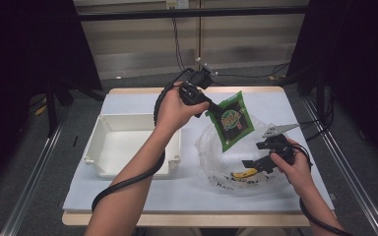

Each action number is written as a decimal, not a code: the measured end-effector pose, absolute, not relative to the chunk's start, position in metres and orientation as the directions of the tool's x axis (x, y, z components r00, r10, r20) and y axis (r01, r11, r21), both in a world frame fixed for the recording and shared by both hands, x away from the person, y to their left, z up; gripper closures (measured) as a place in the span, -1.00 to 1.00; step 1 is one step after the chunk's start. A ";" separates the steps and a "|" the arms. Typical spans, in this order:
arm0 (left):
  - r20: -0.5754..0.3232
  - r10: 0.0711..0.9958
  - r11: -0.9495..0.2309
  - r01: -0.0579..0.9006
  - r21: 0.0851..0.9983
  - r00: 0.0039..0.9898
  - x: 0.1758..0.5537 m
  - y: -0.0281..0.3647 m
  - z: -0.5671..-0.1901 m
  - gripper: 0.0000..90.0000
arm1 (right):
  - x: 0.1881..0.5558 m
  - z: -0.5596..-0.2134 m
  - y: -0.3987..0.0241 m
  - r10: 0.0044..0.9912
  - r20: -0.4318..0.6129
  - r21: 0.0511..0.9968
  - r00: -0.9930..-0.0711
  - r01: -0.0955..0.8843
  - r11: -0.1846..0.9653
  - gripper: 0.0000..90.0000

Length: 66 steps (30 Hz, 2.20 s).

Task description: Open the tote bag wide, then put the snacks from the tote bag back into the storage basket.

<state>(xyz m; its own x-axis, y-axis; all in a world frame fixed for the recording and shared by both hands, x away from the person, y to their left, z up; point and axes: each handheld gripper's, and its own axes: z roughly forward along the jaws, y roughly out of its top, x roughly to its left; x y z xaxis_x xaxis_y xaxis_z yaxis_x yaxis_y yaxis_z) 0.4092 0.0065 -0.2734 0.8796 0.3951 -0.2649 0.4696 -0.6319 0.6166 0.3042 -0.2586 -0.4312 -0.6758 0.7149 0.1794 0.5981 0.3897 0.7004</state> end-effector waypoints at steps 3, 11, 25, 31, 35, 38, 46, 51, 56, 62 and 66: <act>-0.273 0.401 -0.625 0.479 0.616 0.874 0.412 0.009 -0.273 0.78 | 0.305 -0.431 -0.258 0.711 0.178 0.703 -0.680 0.594 0.391 -0.93; -0.260 0.401 -0.647 0.472 0.599 0.879 0.418 0.015 -0.266 0.78 | 0.302 -0.430 -0.254 0.701 0.173 0.702 -0.692 0.586 0.405 -0.93; -0.256 0.396 -0.671 0.468 0.575 0.882 0.434 0.034 -0.254 0.78 | 0.301 -0.429 -0.256 0.696 0.163 0.698 -0.699 0.580 0.419 -0.92; -0.240 0.403 -0.682 0.465 0.565 0.883 0.444 0.049 -0.249 0.77 | 0.300 -0.432 -0.256 0.701 0.169 0.696 -0.693 0.587 0.413 -0.92; -0.233 0.407 -0.682 0.464 0.565 0.883 0.449 0.061 -0.247 0.77 | 0.300 -0.433 -0.256 0.703 0.168 0.696 -0.691 0.588 0.411 -0.92; -0.229 0.420 -0.679 0.472 0.563 0.878 0.454 0.070 -0.245 0.77 | 0.300 -0.433 -0.255 0.697 0.175 0.701 -0.695 0.585 0.408 -0.92; -0.194 0.435 -0.696 0.465 0.548 0.879 0.467 0.100 -0.241 0.77 | 0.300 -0.432 -0.254 0.698 0.173 0.702 -0.695 0.584 0.408 -0.92; -0.181 0.441 -0.708 0.464 0.532 0.879 0.474 0.117 -0.244 0.77 | 0.300 -0.433 -0.252 0.691 0.178 0.699 -0.701 0.584 0.412 -0.92; -0.162 0.449 -0.720 0.463 0.517 0.879 0.478 0.130 -0.245 0.76 | 0.300 -0.433 -0.250 0.690 0.179 0.699 -0.701 0.585 0.412 -0.92; -0.124 0.455 -0.741 0.452 0.496 0.882 0.487 0.151 -0.247 0.76 | 0.300 -0.435 -0.249 0.692 0.180 0.695 -0.699 0.589 0.413 -0.92; -0.087 0.444 -0.775 0.431 0.462 0.892 0.493 0.160 -0.256 0.76 | 0.301 -0.436 -0.248 0.689 0.184 0.696 -0.701 0.587 0.412 -0.92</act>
